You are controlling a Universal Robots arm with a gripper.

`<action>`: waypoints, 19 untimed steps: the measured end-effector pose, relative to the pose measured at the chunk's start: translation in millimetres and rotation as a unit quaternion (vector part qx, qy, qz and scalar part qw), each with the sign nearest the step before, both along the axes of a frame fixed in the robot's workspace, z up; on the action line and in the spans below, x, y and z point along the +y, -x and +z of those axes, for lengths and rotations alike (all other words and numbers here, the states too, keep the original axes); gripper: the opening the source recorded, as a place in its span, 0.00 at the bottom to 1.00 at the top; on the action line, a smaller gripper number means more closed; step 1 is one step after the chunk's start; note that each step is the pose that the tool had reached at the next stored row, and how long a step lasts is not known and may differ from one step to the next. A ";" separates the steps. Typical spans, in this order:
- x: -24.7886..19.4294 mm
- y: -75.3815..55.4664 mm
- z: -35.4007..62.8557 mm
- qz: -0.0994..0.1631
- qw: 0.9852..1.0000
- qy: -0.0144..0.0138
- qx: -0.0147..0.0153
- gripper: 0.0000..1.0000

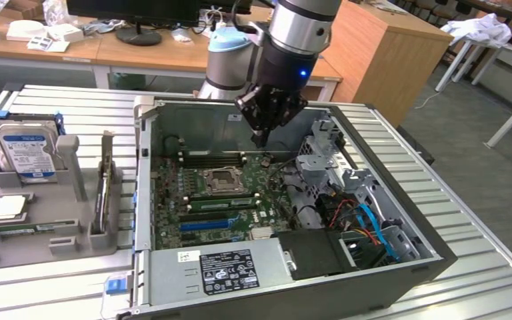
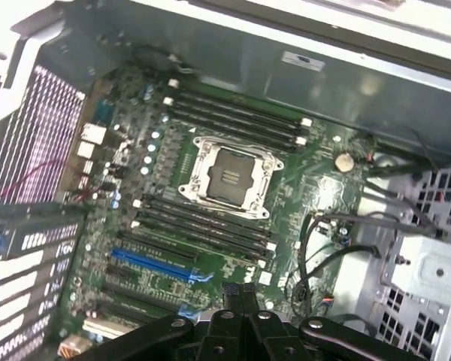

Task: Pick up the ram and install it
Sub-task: 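Press down the ram until it locks into place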

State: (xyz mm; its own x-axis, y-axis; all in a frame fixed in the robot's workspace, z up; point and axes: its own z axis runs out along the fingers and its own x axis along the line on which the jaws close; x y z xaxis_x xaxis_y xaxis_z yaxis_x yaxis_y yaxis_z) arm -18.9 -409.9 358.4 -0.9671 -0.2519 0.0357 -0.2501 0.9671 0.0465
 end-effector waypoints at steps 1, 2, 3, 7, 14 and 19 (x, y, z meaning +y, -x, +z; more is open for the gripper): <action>0.0 0.0 -0.2 -0.009 1.000 0.000 0.000 0.10; 0.0 0.0 -0.3 -0.017 1.000 0.000 0.000 0.10; 0.0 0.0 -0.5 -0.026 1.000 0.000 0.000 0.10; 0.0 0.0 -1.2 -0.061 0.998 0.000 0.000 0.10; 0.0 0.0 -2.4 -0.121 0.993 0.000 0.000 0.10; 0.0 0.0 -3.0 -0.159 0.987 0.000 0.000 0.10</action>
